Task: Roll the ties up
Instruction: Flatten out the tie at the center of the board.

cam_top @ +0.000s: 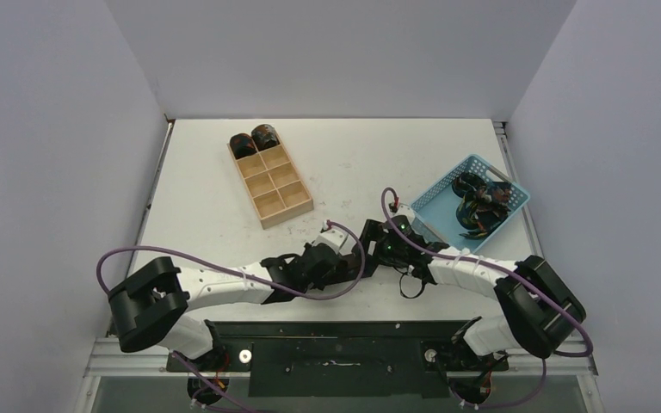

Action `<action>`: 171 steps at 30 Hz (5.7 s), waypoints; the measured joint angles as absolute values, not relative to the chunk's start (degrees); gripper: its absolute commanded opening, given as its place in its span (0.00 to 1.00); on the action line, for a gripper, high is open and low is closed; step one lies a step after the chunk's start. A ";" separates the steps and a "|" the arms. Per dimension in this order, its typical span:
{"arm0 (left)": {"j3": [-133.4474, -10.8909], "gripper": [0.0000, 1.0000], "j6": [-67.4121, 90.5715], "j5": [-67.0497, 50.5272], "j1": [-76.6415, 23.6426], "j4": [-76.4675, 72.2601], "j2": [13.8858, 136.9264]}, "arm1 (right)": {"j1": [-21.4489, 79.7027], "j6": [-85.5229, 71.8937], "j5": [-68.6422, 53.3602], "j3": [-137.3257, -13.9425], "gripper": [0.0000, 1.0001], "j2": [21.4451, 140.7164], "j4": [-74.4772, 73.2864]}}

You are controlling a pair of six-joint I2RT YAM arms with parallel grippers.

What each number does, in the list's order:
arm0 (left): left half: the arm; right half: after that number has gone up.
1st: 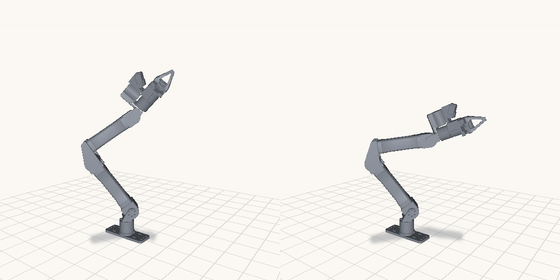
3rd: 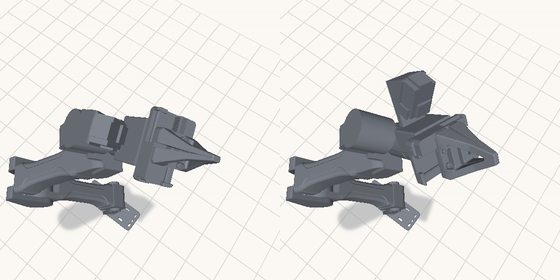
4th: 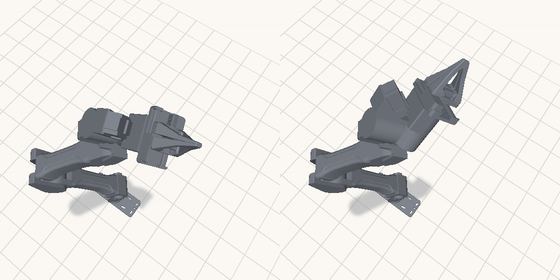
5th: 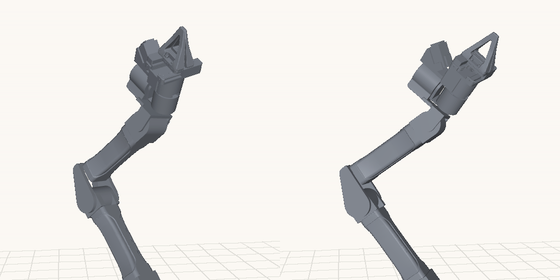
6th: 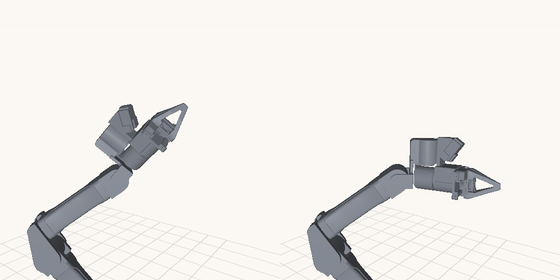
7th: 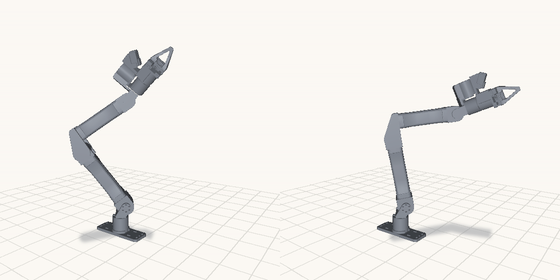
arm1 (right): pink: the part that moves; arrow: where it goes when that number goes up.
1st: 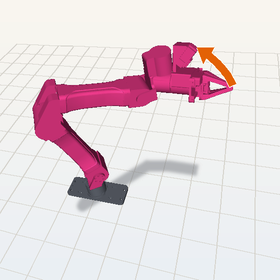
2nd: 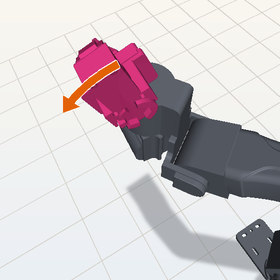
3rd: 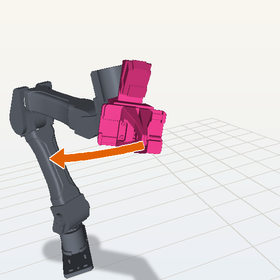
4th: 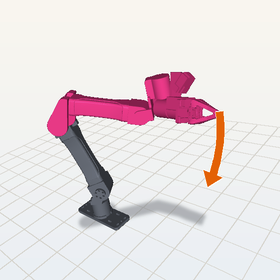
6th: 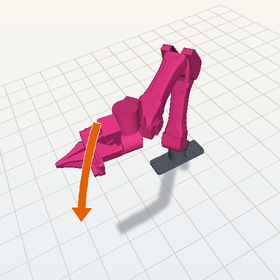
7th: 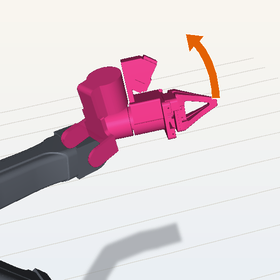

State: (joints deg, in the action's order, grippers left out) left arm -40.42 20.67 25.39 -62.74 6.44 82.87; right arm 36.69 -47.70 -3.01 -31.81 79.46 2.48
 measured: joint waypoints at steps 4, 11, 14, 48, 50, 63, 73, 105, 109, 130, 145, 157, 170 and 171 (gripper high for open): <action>-39.03 0.00 21.96 25.82 -62.74 5.41 81.67 | 37.32 -49.28 -1.78 -31.64 0.84 79.24 2.50; -35.31 0.00 24.84 26.94 -62.74 2.74 79.68 | 38.30 -53.89 3.84 -27.97 0.84 69.73 -1.34; -34.70 0.00 26.35 27.44 -62.81 1.54 79.66 | 39.55 -56.69 5.82 -27.29 0.84 65.89 -1.89; -22.74 0.00 36.49 30.89 -66.24 -6.76 70.00 | 49.80 -60.64 19.29 -37.41 0.46 95.46 14.22; -22.31 0.00 36.91 31.00 -66.35 -6.85 69.38 | 50.50 -60.25 20.56 -37.50 0.50 95.68 14.76; -20.56 0.00 39.33 33.12 -66.41 -7.20 68.23 | 54.22 -57.80 22.26 -38.13 0.69 86.94 -2.92; -18.50 0.00 42.00 33.80 -66.46 -11.20 68.14 | 53.93 -58.13 19.38 -38.13 0.68 84.84 -8.99; -15.51 0.00 45.65 34.13 -68.60 -16.53 63.13 | 49.52 -57.36 15.53 -41.23 0.05 90.37 -4.12; -15.49 0.19 45.23 34.02 -68.60 -16.56 59.57 | 45.78 -54.81 15.14 -41.04 0.05 86.72 -8.40; -5.17 0.96 41.19 36.23 -68.71 -18.24 17.72 | 43.90 -28.47 25.69 -62.94 0.05 56.07 -27.73; -32.03 0.96 17.61 6.28 -63.81 -23.88 38.22 | 43.46 -18.37 2.09 -77.93 0.05 57.71 -28.23; -34.00 0.97 36.25 -30.79 -37.52 -42.98 59.40 | 43.09 -17.85 -6.55 -77.82 0.05 56.58 -28.25; -43.09 0.36 43.79 -39.24 -34.85 -53.32 70.13 | 42.72 -17.85 -11.94 -75.46 0.05 56.01 -26.13; -43.40 0.29 44.42 -39.57 -34.81 -53.91 71.00 | 42.72 -17.85 -12.19 -75.46 0.05 56.01 -26.06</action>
